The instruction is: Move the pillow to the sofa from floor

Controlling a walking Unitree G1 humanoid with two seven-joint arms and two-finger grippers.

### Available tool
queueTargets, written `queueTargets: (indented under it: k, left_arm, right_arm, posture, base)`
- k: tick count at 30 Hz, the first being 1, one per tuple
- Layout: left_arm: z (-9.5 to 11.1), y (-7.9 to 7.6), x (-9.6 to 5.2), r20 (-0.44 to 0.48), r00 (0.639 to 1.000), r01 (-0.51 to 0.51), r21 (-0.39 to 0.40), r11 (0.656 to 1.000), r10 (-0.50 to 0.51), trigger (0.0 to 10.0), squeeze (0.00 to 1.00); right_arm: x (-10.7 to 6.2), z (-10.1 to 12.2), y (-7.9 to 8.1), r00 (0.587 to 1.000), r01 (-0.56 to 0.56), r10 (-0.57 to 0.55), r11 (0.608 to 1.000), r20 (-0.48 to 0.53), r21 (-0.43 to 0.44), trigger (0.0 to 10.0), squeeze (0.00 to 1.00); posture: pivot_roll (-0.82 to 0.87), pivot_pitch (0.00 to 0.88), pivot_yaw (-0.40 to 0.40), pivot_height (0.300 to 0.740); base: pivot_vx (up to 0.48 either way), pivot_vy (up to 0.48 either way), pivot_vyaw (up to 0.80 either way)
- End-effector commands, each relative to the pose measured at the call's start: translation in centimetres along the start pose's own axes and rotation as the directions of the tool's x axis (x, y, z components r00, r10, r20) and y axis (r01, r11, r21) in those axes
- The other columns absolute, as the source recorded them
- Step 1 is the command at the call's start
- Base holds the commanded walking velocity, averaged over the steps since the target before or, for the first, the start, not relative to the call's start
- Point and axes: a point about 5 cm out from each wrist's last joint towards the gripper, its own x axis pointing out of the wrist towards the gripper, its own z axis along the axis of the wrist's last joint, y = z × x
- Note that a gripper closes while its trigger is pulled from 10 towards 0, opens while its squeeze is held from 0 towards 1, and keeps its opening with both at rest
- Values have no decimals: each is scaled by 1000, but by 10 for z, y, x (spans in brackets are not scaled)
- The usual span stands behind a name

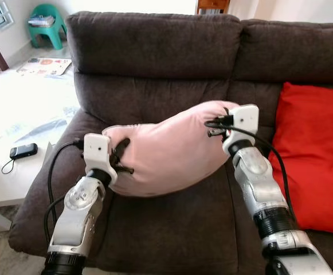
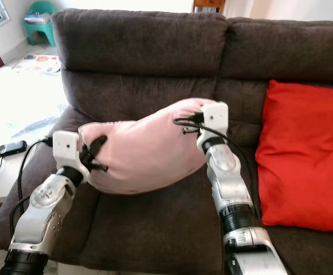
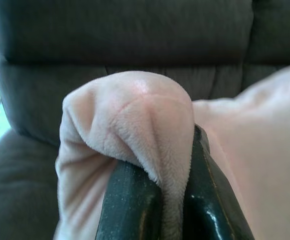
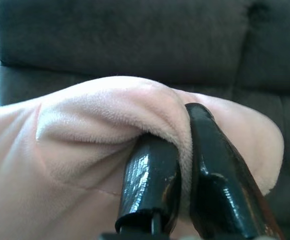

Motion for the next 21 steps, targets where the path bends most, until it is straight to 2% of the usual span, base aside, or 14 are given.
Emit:
queueTargets:
  k: [1,5,6,11,17,21]
  left_arm:
    - [20,9,2,100,992,-76,59,995,70,10000,0]
    - [25,15,3,126,987,-113,79,990,102,10000,0]
    - [22,14,3,119,989,-105,107,989,92,10000,0]
    - [16,12,3,105,990,-108,93,990,98,10000,0]
    - [12,6,4,98,990,-106,84,991,98,10000,0]
    - [12,8,5,99,990,-110,85,990,101,10000,0]
  right_arm:
    - [-3,26,-13,984,87,-100,992,146,92,10000,0]
    - [-22,21,-18,977,109,-122,991,174,80,10000,0]
    - [-33,13,-20,978,110,-122,991,167,81,10000,0]
    - [-47,1,-23,983,129,-136,990,123,64,10000,0]
    - [-51,4,-18,980,139,-150,986,129,93,10000,0]
    - [-46,10,-14,979,122,-136,988,151,98,10000,0]
  posture:
    - [5,64,-30,740]
    - [-3,65,-22,740]
    - [-5,65,-18,740]
    - [-11,63,-11,740]
    - [-13,58,-5,740]
    - [-6,54,-5,740]
  base:
    - [0,0,0]
    - [0,0,0]
    - [0,0,0]
    - [0,0,0]
    - [0,0,0]
    - [0,243,0]
